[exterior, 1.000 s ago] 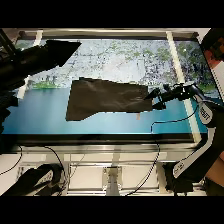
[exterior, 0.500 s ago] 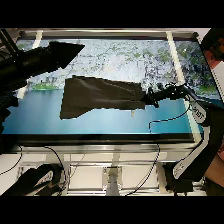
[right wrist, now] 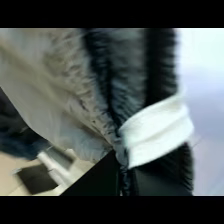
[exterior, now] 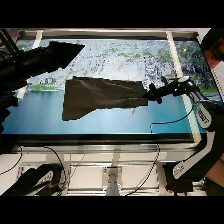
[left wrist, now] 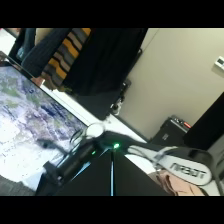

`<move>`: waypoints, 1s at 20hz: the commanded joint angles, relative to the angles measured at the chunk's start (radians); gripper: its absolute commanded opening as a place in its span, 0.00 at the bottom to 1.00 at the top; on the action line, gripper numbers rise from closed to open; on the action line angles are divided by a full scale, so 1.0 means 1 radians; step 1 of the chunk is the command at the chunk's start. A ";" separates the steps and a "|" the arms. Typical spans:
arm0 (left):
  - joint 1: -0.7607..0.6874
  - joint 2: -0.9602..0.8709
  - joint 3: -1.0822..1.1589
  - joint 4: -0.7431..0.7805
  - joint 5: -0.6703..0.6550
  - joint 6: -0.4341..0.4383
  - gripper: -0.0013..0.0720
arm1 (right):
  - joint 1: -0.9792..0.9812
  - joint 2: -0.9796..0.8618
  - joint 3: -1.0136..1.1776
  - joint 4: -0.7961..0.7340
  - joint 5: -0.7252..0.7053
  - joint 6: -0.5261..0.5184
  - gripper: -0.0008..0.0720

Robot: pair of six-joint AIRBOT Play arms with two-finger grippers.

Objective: Fold the clothes and pants, and hang the long-sleeved shirts on hangers.

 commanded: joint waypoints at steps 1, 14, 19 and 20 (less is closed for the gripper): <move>-0.001 0.001 0.000 -0.031 0.000 0.000 0.03 | 0.001 0.131 0.001 -0.196 -0.037 0.046 0.03; -0.001 0.001 0.000 -0.052 0.000 -0.027 0.03 | -0.229 0.310 0.001 -1.011 0.149 0.265 0.03; -0.001 0.000 0.000 -0.051 0.001 -0.026 0.03 | -0.448 0.385 0.001 -1.169 0.156 0.288 0.03; -0.001 0.000 0.000 -0.051 0.001 -0.026 0.03 | -0.490 0.405 0.001 -1.199 0.156 0.297 0.03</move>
